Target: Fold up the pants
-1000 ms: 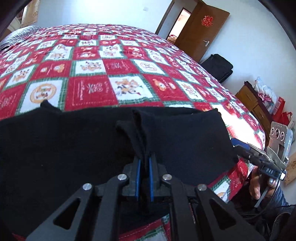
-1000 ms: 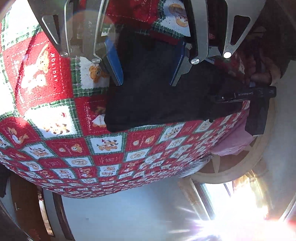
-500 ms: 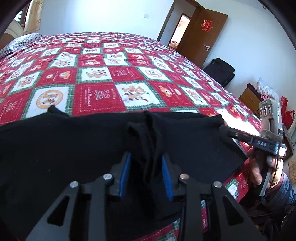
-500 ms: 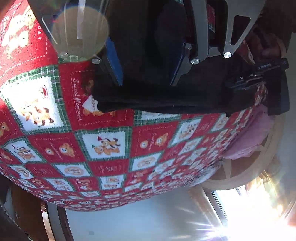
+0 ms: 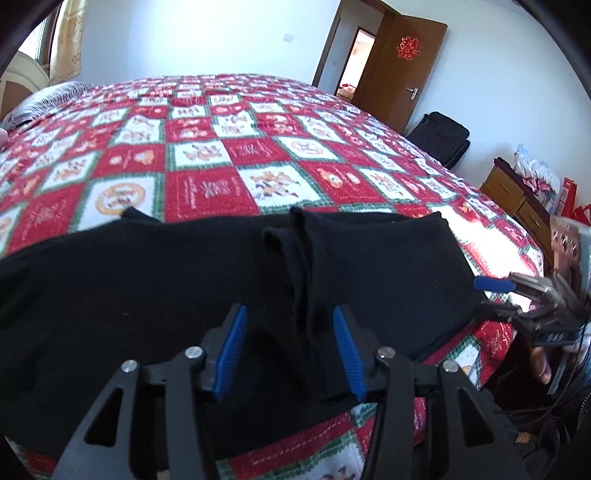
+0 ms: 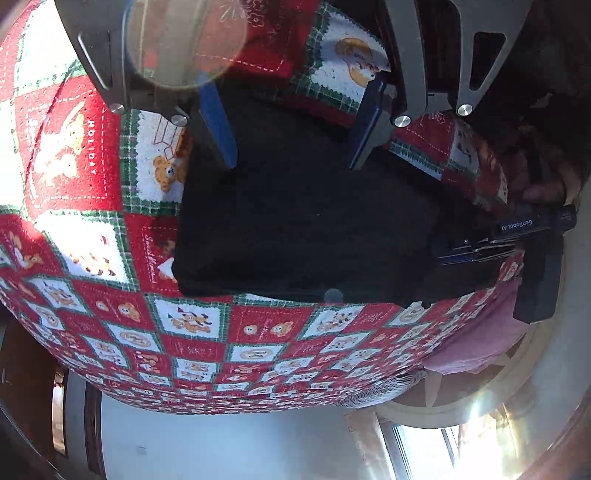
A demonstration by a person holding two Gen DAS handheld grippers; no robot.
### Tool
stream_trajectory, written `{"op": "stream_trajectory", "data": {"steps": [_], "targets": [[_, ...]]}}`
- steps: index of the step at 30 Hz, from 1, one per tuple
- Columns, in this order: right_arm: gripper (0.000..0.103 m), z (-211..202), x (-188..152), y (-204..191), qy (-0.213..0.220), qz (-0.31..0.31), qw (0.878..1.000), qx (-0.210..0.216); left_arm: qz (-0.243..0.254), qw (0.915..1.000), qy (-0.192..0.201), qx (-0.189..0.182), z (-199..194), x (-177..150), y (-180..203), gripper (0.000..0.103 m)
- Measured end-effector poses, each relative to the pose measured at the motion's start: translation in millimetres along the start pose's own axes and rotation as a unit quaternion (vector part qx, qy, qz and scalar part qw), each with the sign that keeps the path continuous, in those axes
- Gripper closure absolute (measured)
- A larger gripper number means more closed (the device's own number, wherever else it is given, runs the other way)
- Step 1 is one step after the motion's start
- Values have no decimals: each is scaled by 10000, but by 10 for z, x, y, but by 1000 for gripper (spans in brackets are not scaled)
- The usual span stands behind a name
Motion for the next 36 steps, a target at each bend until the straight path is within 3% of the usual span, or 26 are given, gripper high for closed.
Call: {"op": "stream_trajectory", "data": {"steps": [3,7,10,13,15,16,17,20,23,29,31,36], "targets": [[40,-141,221,-284,378,-221,9986,291,13,9998,139,138,-190,25,-98,43],[40,-59,500,-915,708,-819,9908,814,-49,9985,303,443,-484,38,-370,41],[40,167,672,-1261,640,-905,9884,1040,-211,9958,436,778,-728,6,-682,40],[40,488,762,-1515,522,-1009,9881,1037,-421,9897,562,1247,-971,-52,-1066,36],[40,751,657,-1660,55,-1155,9863,1175,-485,9829,617,1663,-1130,-94,-1341,36],[39,868,609,-1690,-40,-1218,9872,1031,-569,9794,660,1822,-1205,-109,-1481,36],[38,901,630,-1703,194,-1324,9872,862,-685,9767,735,1895,-1277,-128,-1620,36],[38,811,602,-1715,327,-1405,9861,830,-1041,9672,879,2142,-1451,-212,-1963,36],[38,625,599,-1646,457,-1222,9844,1177,-1171,9634,968,2209,-1522,-297,-2203,36],[38,368,540,-1401,773,-834,9865,1181,-1788,9578,1306,1832,-1614,-514,-2502,36],[38,368,539,-1345,780,-739,9874,1162,-1829,9600,1297,1679,-1585,-533,-2495,37],[38,433,485,-1303,661,-642,9899,1082,-1784,9582,1184,1900,-1555,-540,-2435,45]]}}
Point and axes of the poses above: each gripper's, at about its wrist camera, not at the fingertips, and z roughly the way its jaws point, y to its right, x to its top, the point moved 8 cm from there along z, roughly the way its jaws point, and after that the axes turned 12 degrees about -x, right-handed, at the moved point
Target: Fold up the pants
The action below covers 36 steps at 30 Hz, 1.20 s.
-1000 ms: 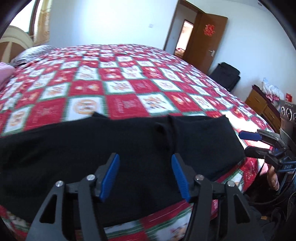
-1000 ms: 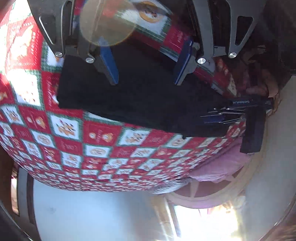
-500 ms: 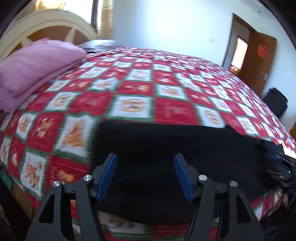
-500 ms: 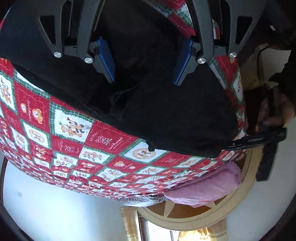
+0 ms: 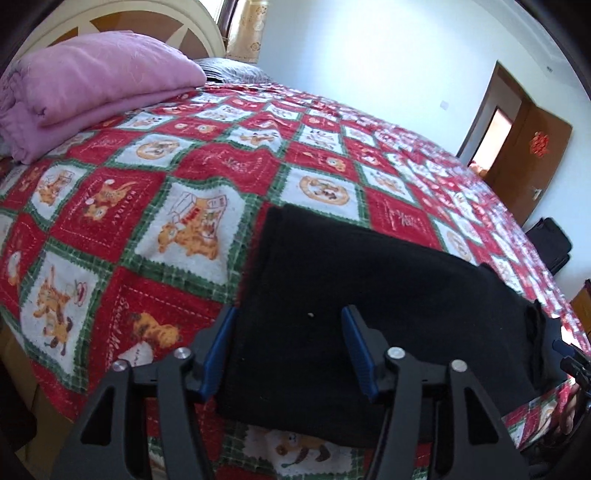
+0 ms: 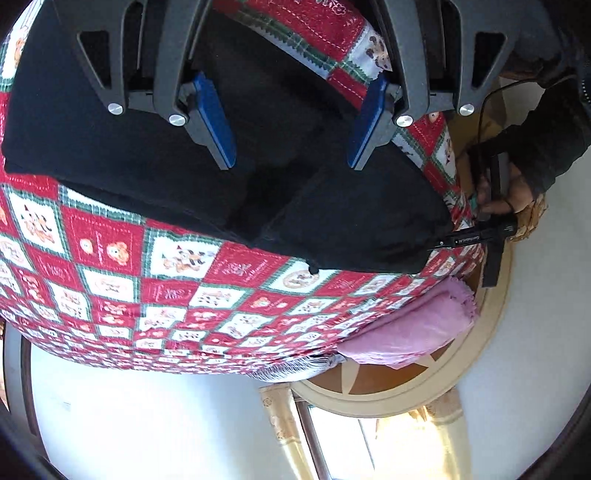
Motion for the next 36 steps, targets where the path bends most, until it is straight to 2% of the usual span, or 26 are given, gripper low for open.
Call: {"op": "stream_trajectory", "data": {"steps": [4,7,12,15,16,18,21,24,26,28,30,31,32,33,36], "targets": [[38,39,-55,-24,-67,-43,10000,-27,-47,9996,-95,270,-38,-8,21,50],[38,46,-82,-32,-91,-53,9999,-27,-146,9994,-77,307,-84,-12,9,54],[38,57,-88,-23,-104,-33,9999,-25,-329,9991,104,-236,-159,12,-26,58],[38,78,-110,-7,-149,-39,9998,-103,-548,9980,-16,-307,-84,-76,-165,58],[38,78,-113,-7,-149,-40,9998,-121,-569,9978,10,-350,-98,-83,-169,60],[38,80,-111,6,-153,-14,9998,-127,-527,9982,-10,-286,-144,-67,-143,71],[38,94,-117,28,-181,61,9998,-113,-392,9986,125,-317,-244,-7,-59,77],[38,116,-132,45,-219,110,9996,-116,-324,9994,5,-148,-170,-51,-119,76],[38,112,-137,42,-211,101,9996,-128,-453,9989,48,-133,-138,-91,-186,68],[38,102,-131,43,-197,89,9997,-142,-529,9983,54,-230,-131,-102,-210,66],[38,99,-128,48,-193,106,9997,-141,-592,9980,54,-198,-156,-106,-257,56],[38,100,-131,49,-198,107,9996,-148,-626,9978,56,-228,-161,-114,-267,56],[38,99,-132,49,-195,102,9996,-156,-599,9978,3,-291,-153,-132,-255,62],[38,97,-130,44,-190,96,9996,-160,-531,9980,-26,-347,-155,-136,-227,73],[38,83,-124,30,-163,68,9997,-166,-338,9990,-35,-292,-197,-107,-152,88]]}}
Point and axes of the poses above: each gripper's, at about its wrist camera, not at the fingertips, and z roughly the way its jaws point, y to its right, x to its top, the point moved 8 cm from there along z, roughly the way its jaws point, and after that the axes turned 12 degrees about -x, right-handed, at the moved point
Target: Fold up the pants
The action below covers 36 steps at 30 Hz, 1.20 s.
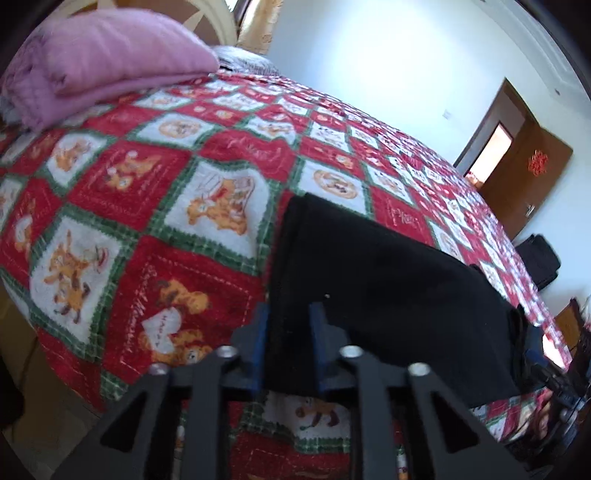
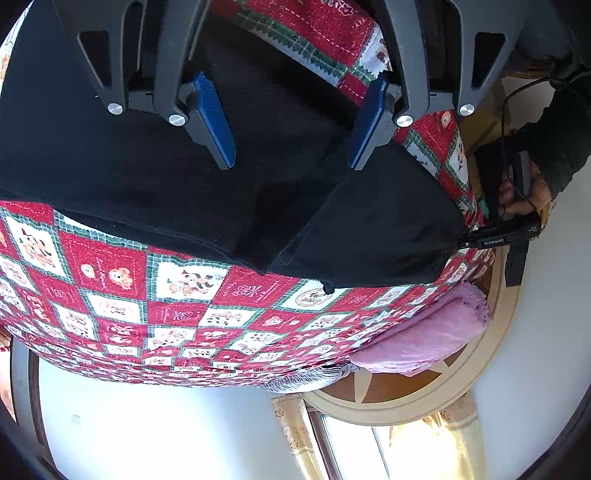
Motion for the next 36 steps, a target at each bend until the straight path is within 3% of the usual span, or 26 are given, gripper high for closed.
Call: {"op": "stream_trajectory", "data": {"steps": [8,19,28,36], "targets": [[38,-77,62,33,130,57,9999,-29,-285,9972,292,-634,-183,136,171,90],[38,-140,124,75,224,172,9996,-45,-124,9936,504,-1008,-287,272,483,91],[38,-446,301,247,474,389,9978,-238,784,9829,759,-1484,-556,454,1335,91],[38,-786,311,774,592,1148,9907,-418,1264,9681,643,-2067,-511,420,2039,91]]}}
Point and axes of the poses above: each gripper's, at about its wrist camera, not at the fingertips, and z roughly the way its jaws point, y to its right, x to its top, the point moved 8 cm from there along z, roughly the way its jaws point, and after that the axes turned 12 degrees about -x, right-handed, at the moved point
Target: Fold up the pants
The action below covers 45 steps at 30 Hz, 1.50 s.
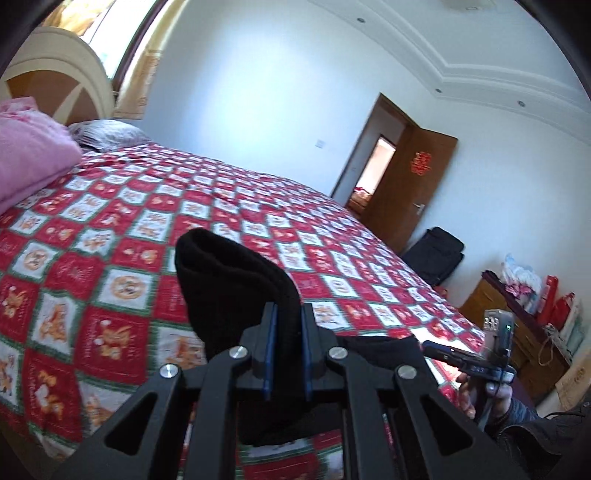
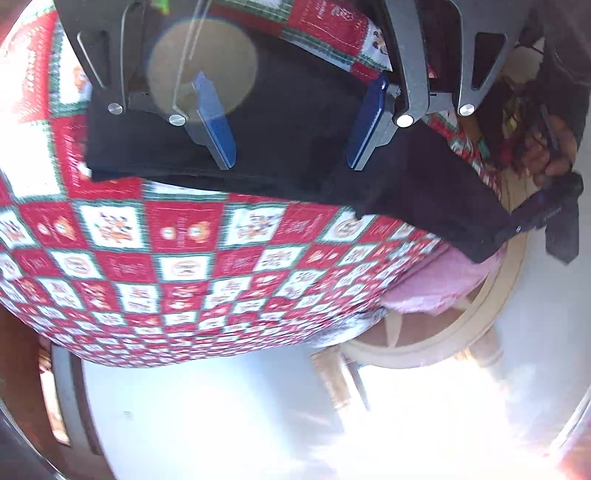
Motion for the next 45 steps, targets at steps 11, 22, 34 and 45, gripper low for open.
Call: {"op": "stream_trajectory", "data": {"steps": [11,22,34,45], "targets": [[38,-85,-94,962,-173,1262,9896,-662,678,9897,-755,-1012,834,-41,919,91],[38,-68,-102,1310,-102,1650,9820,-915,1309,9576,-1899,-1725,1653,-476,1831,91],[38,-68,-131,1732,-16,2139,9702,-1135,1757,9268,-2878,-1651,2292,-1390,2037,89],[38,-80,-111,1210,-268,1665,9851,-345,1495,9657,-1793,-1139,1664,-909,1602,29]]}}
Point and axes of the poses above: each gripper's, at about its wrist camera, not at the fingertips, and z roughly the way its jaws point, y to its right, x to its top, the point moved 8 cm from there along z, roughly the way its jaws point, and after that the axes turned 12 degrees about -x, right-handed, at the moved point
